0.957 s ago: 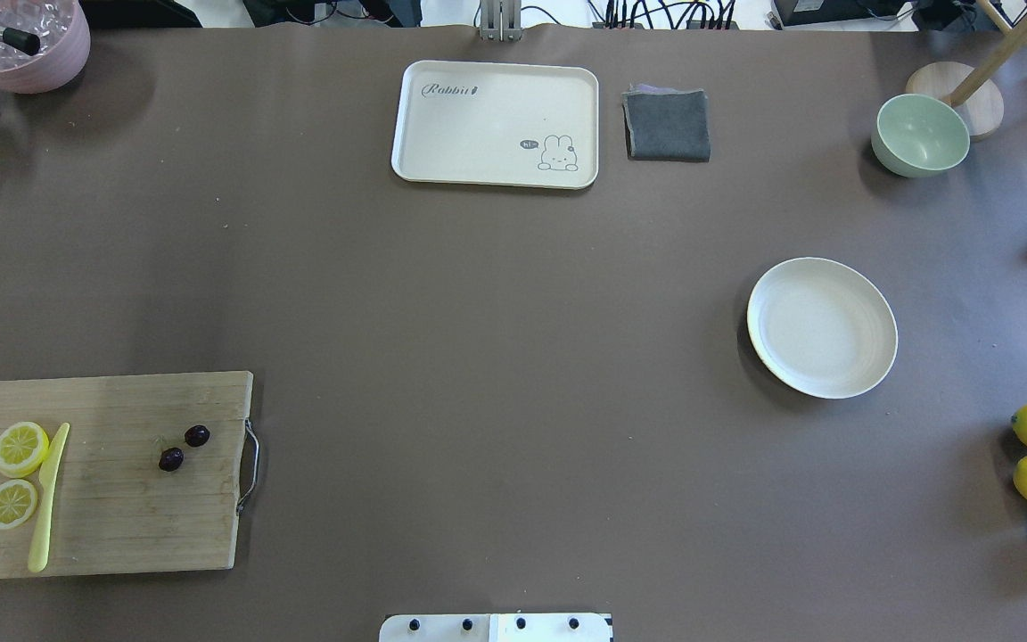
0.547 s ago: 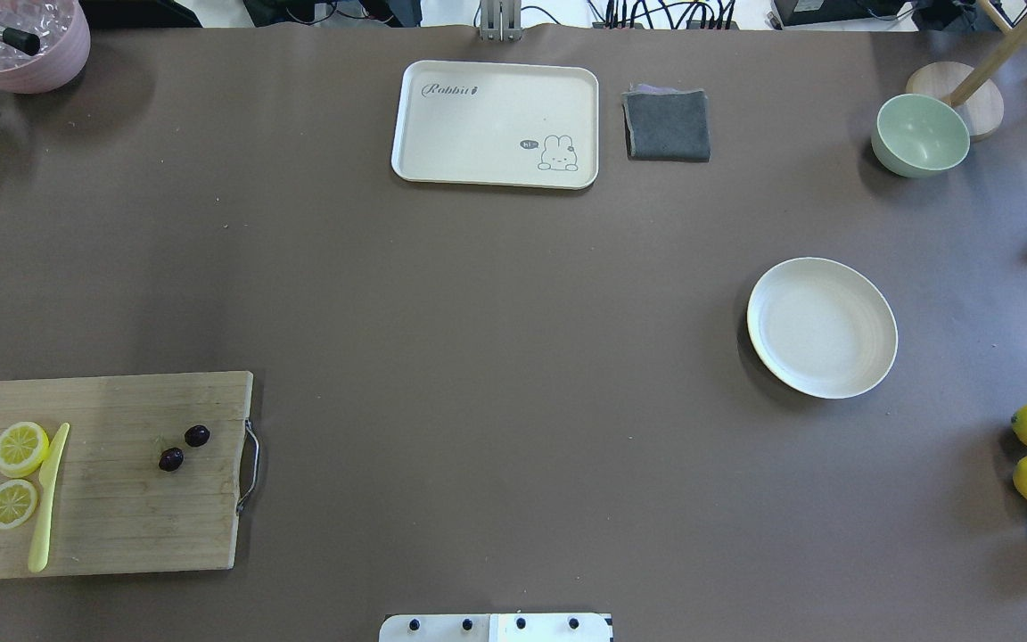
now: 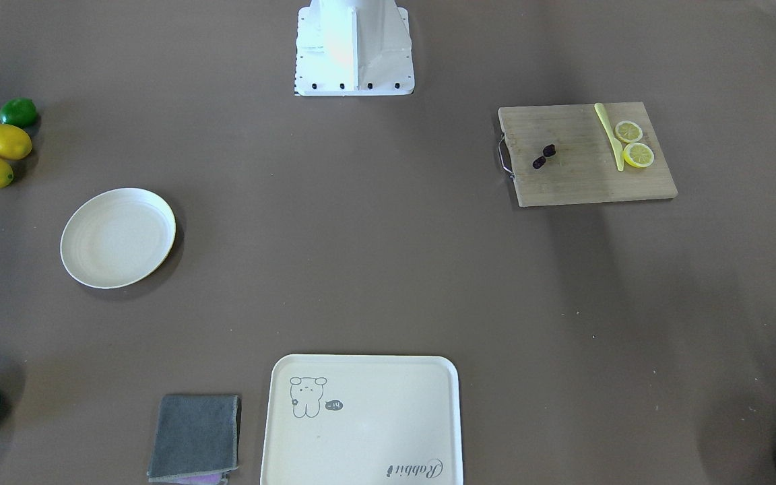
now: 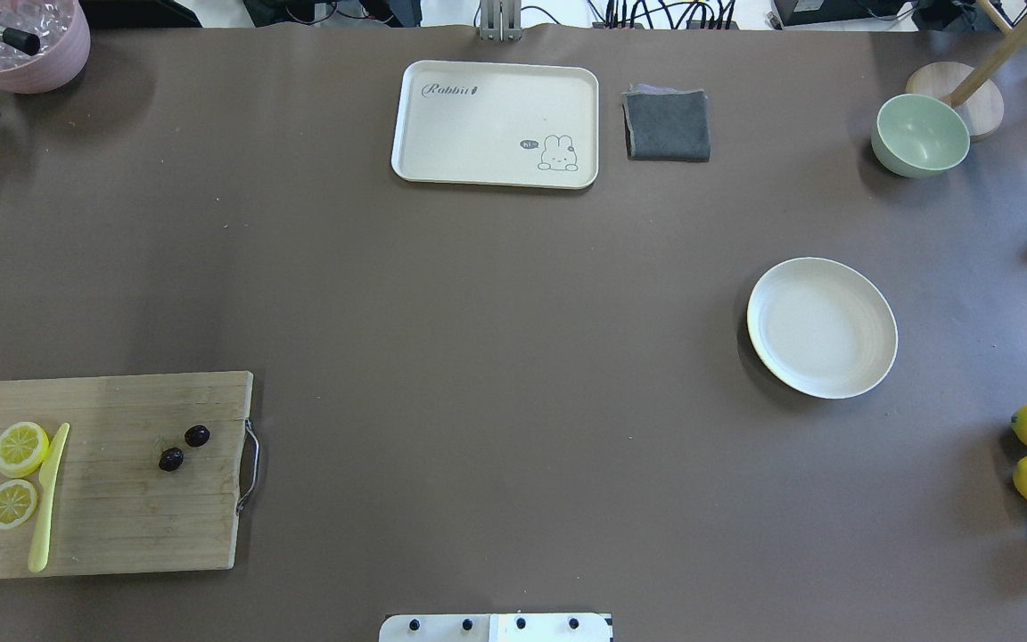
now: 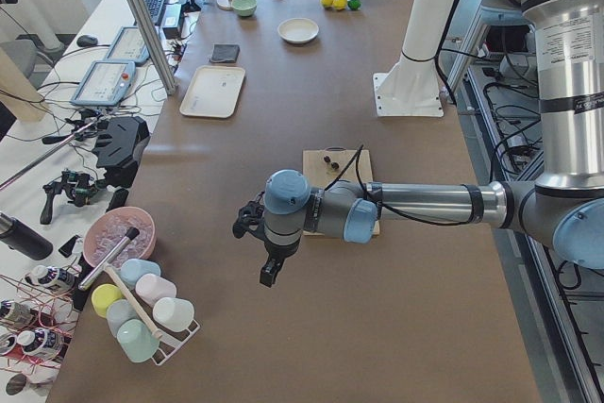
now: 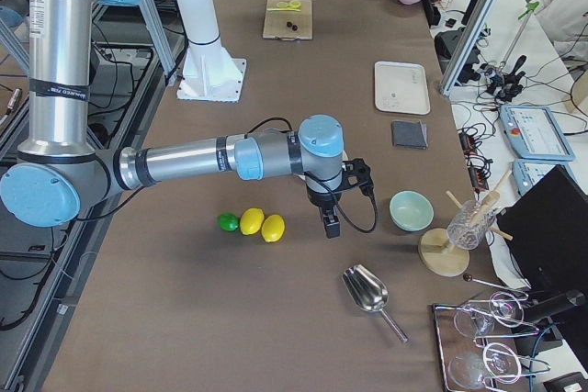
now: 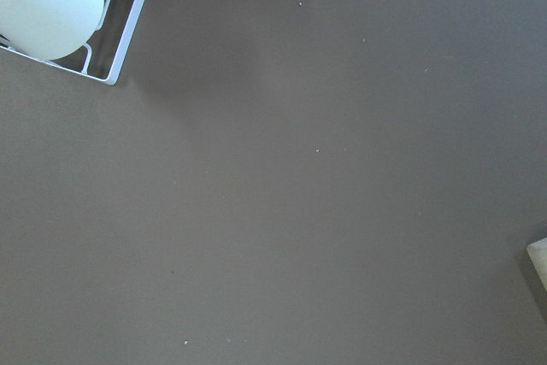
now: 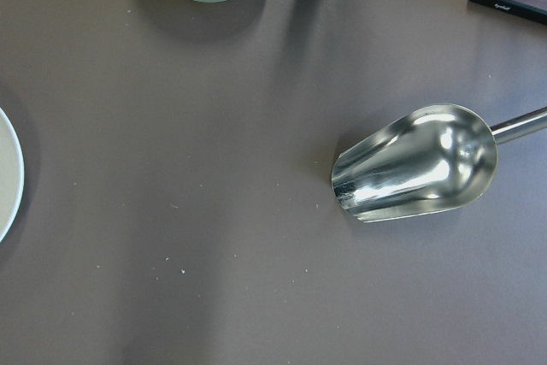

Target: Place red cherry on plate

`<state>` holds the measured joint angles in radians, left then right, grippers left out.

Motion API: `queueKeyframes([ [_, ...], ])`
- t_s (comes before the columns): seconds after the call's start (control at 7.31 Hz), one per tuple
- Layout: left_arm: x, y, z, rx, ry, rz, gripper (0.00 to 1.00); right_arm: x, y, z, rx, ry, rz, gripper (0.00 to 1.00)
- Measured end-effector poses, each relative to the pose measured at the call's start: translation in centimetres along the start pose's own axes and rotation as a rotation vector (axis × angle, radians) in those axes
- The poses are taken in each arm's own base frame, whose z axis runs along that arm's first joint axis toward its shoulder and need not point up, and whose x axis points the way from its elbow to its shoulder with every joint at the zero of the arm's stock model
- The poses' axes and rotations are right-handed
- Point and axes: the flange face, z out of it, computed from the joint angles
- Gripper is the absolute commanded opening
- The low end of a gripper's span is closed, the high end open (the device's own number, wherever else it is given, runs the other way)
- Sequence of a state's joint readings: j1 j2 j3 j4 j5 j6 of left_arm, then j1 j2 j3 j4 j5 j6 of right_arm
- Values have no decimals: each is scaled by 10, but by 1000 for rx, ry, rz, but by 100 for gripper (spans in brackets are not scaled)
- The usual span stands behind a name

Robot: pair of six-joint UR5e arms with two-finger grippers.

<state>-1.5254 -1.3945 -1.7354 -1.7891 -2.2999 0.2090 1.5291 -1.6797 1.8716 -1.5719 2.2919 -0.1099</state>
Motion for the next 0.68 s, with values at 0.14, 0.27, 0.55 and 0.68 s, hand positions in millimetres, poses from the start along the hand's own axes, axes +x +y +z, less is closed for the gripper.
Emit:
queueKeyframes([
  [0.14,1,-4,-1,6,-2,4,98,0,1,0,1,0,-4,100],
  [0.27,2,-6,-3,11,-4,9,98,0,1,0,1,-3,-7,100],
  [0.55,5,-6,-7,34,-6,13,97,-1,2,1,0,-14,-7,100],
  [0.68,15,-12,-11,49,14,-19,97,-2,2,1,-1,-20,-8,100],
])
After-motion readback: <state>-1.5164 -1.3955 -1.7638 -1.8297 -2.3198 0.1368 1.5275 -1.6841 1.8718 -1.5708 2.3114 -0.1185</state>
